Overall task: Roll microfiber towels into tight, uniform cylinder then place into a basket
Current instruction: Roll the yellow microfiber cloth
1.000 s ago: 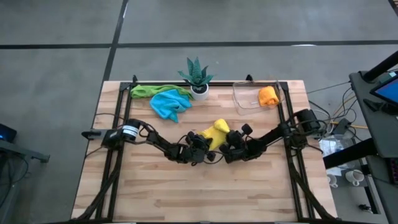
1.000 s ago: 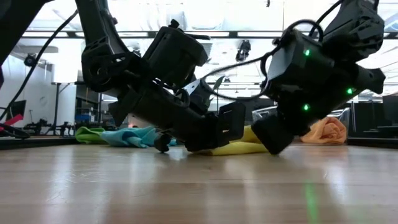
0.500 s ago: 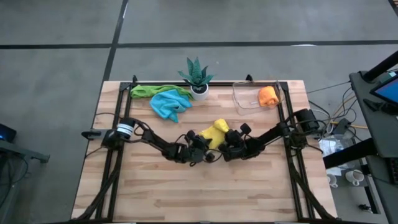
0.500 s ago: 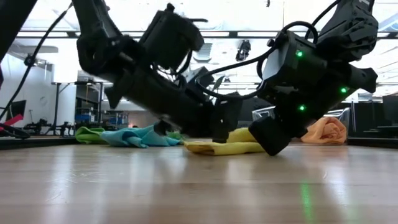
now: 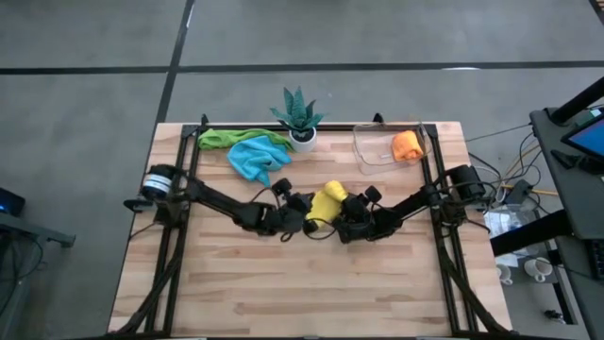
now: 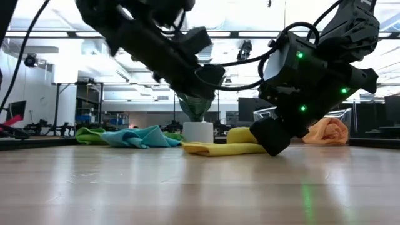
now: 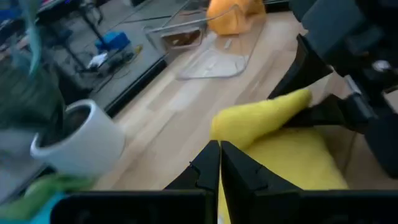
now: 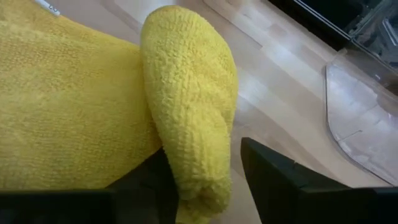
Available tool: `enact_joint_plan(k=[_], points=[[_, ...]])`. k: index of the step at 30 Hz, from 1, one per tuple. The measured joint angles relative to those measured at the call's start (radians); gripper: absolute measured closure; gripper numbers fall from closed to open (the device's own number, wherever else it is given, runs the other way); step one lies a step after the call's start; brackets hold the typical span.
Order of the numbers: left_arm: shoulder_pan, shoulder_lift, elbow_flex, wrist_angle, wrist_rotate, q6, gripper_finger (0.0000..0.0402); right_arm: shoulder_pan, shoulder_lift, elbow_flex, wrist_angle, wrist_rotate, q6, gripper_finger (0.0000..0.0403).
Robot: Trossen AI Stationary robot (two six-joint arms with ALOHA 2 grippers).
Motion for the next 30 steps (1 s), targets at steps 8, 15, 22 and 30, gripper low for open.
enact_joint_plan(k=[8, 15, 22, 30], points=[[0.173, 0.124, -0.001, 0.338, 0.539, 0.205, 0.0402, 0.002, -0.010, 0.002, 0.000, -0.004, -0.031, 0.0230], [0.261, 0.246, 0.022, 0.485, 0.595, 0.185, 0.0402, 0.003, -0.011, 0.002, 0.000, -0.005, -0.032, 0.0230], [0.273, 0.305, 0.037, 0.489, 0.647, 0.121, 0.0402, 0.003, -0.011, 0.003, 0.002, -0.004, -0.043, 0.0231], [0.273, 0.333, 0.028, 0.496, 0.619, 0.120, 0.0402, 0.003, -0.018, 0.002, 0.003, -0.006, -0.053, 0.0231]])
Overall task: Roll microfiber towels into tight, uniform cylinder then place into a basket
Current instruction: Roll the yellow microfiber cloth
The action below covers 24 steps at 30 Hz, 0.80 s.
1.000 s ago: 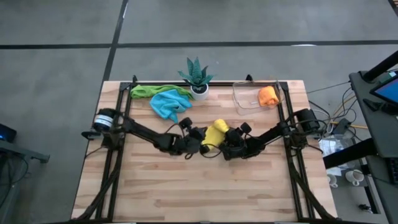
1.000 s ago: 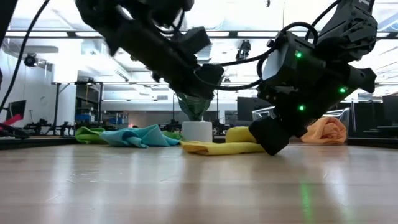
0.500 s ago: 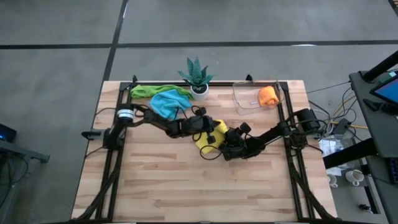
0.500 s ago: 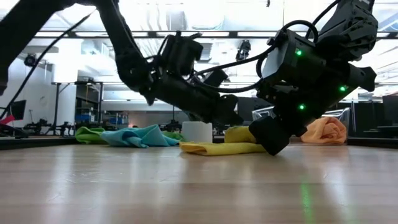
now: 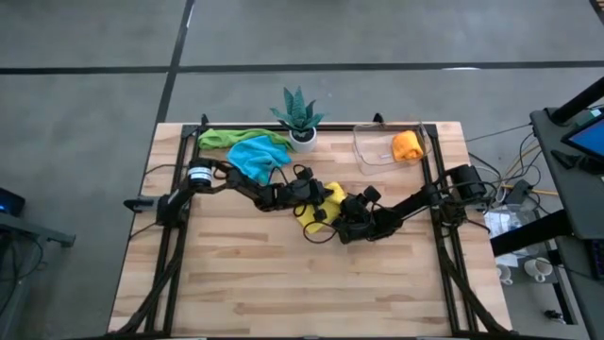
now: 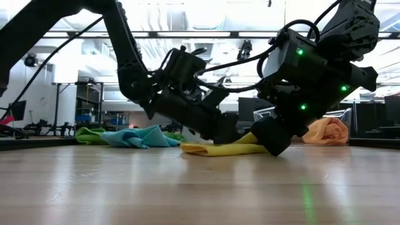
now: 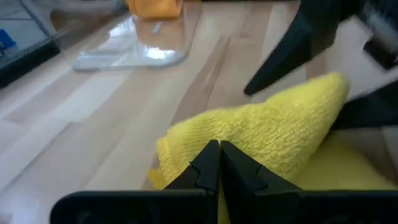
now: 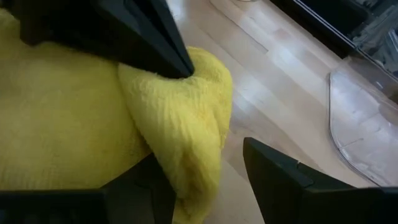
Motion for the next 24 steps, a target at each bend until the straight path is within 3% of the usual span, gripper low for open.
enact_joint_plan(k=[5, 10, 15, 19, 22, 24], points=[[0.005, 0.038, -0.001, 0.022, -0.003, 0.007, 0.0402, 0.014, -0.064, 0.000, -0.051, -0.050, -0.066, 0.0226], [0.008, 0.038, -0.003, 0.018, -0.004, 0.013, 0.0402, 0.046, -0.193, 0.006, -0.201, -0.187, -0.135, 0.0227], [0.010, 0.025, -0.004, 0.004, -0.009, 0.026, 0.0402, 0.104, -0.312, -0.035, -0.346, -0.108, -0.058, 0.0249], [0.010, 0.022, -0.004, 0.004, -0.010, 0.027, 0.0402, 0.122, -0.366, -0.136, -0.212, -0.006, 0.000, 0.0312], [0.010, 0.021, -0.003, 0.004, -0.010, 0.031, 0.0402, 0.102, -0.371, -0.227, 0.037, 0.016, -0.050, 0.0378], [0.010, 0.021, -0.003, 0.007, -0.009, 0.034, 0.0402, 0.067, -0.361, -0.276, 0.239, 0.013, -0.122, 0.0387]])
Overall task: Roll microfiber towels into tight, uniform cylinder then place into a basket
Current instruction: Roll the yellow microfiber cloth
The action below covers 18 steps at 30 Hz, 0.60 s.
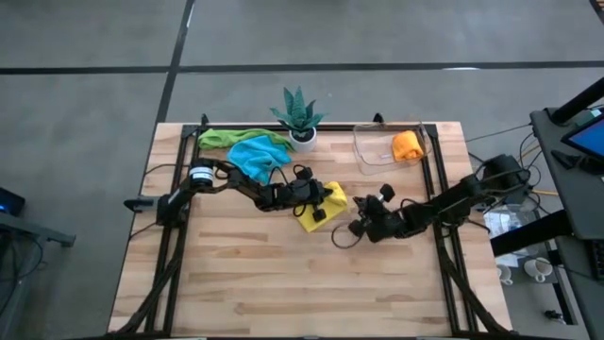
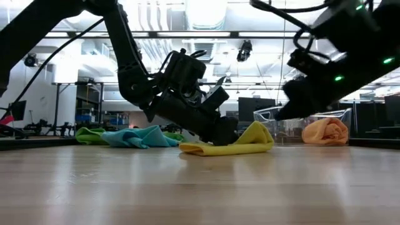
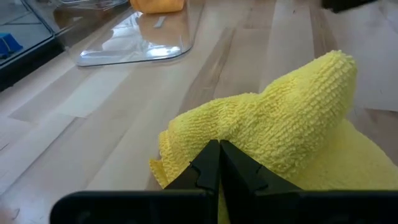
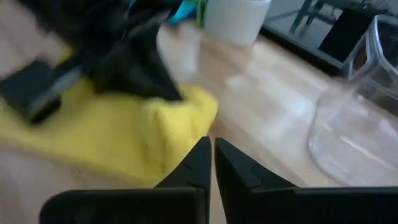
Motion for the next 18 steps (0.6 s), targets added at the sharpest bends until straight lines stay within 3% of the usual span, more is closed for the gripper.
enact_joint_plan(k=[3, 6, 10, 15, 18], points=[[0.000, 0.000, 0.000, 0.007, 0.000, 0.000, 0.0402, -0.068, 0.028, -0.053, 0.246, -0.007, -0.118, 0.0394], [0.000, 0.000, 0.000, 0.013, 0.000, 0.000, 0.0402, -0.161, 0.058, -0.075, 0.416, -0.131, -0.203, 0.0395], [0.000, 0.000, 0.000, 0.018, 0.000, 0.001, 0.0402, -0.255, 0.117, -0.079, 0.515, -0.312, -0.209, 0.0395], [0.000, 0.000, -0.001, 0.017, 0.000, 0.002, 0.0402, -0.234, 0.150, -0.045, 0.526, -0.401, -0.206, 0.0395], [0.000, -0.001, -0.002, 0.017, 0.001, 0.002, 0.0402, -0.203, 0.149, -0.043, 0.519, -0.402, -0.182, 0.0395]])
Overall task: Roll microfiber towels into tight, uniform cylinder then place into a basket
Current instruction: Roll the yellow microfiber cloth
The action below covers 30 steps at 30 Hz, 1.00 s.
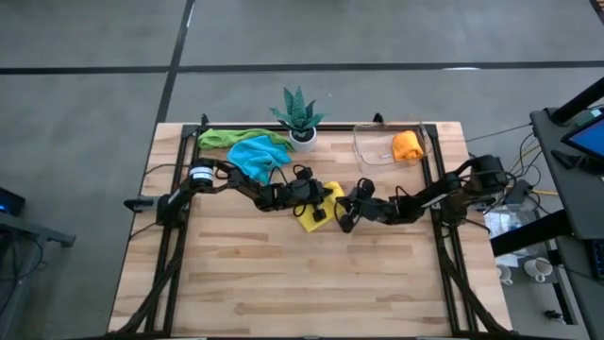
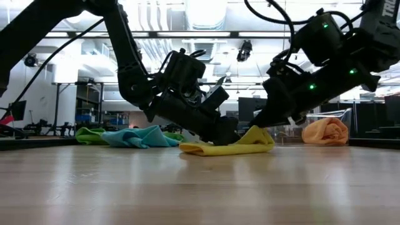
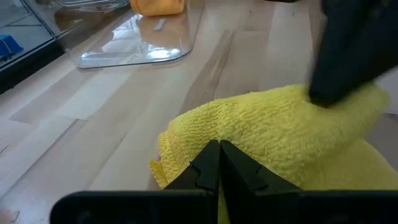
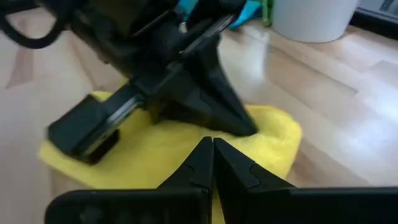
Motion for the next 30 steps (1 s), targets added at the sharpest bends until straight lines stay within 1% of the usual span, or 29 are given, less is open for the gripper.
enact_joint_plan(k=[5, 9, 14, 22, 24, 27, 30], points=[[0.000, -0.001, 0.000, 0.000, 0.000, 0.000, 0.0402, 0.019, 0.015, -0.003, 0.003, 0.005, 0.050, 0.0395], [0.000, -0.012, 0.000, -0.001, 0.000, 0.001, 0.0402, 0.016, 0.069, -0.003, 0.009, 0.019, 0.069, 0.0395], [0.000, -0.044, -0.005, -0.008, 0.000, 0.045, 0.0402, 0.017, 0.131, 0.011, 0.022, 0.035, 0.076, 0.0395], [-0.014, -0.110, -0.038, -0.010, 0.002, 0.053, 0.0402, 0.019, 0.147, 0.020, 0.019, 0.037, 0.079, 0.0395], [-0.026, -0.111, -0.039, -0.002, 0.019, 0.054, 0.0402, 0.018, 0.146, 0.020, 0.018, 0.037, 0.078, 0.0395], [-0.042, -0.106, -0.040, 0.011, 0.083, 0.071, 0.0402, 0.018, 0.147, 0.020, 0.017, 0.037, 0.078, 0.0395], [-0.054, -0.076, -0.040, 0.010, 0.096, 0.071, 0.0402, 0.018, 0.147, 0.020, 0.014, 0.036, 0.077, 0.0395]])
